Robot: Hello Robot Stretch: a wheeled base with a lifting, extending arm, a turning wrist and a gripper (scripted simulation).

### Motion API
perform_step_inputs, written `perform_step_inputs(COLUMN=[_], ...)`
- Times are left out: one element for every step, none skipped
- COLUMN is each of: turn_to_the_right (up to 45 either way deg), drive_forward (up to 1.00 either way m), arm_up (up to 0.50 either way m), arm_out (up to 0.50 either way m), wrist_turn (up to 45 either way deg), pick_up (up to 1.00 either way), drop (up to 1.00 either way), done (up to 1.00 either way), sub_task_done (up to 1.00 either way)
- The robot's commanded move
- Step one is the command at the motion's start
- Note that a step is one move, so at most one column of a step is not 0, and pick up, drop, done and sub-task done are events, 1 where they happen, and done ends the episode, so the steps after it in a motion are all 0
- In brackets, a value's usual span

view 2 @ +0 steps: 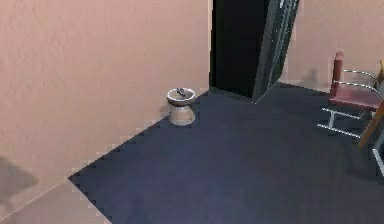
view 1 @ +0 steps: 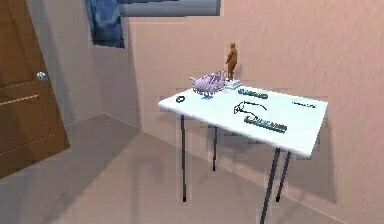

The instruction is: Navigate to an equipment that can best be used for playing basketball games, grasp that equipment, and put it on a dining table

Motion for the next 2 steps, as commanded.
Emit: perform_step_inputs(turn_to_the_right=[-6.0, 0.0], drive_forward=[0.0, 0.4], arm_up=[0.0, 0.0], arm_out=[0.0, 0.0], wrist_turn=[0.0, 0.0], pick_up=[0.0, 0.0], drop=[0.0, 0.0], done=[0.0, 0.0], sub_task_done=[0.0, 0.0])
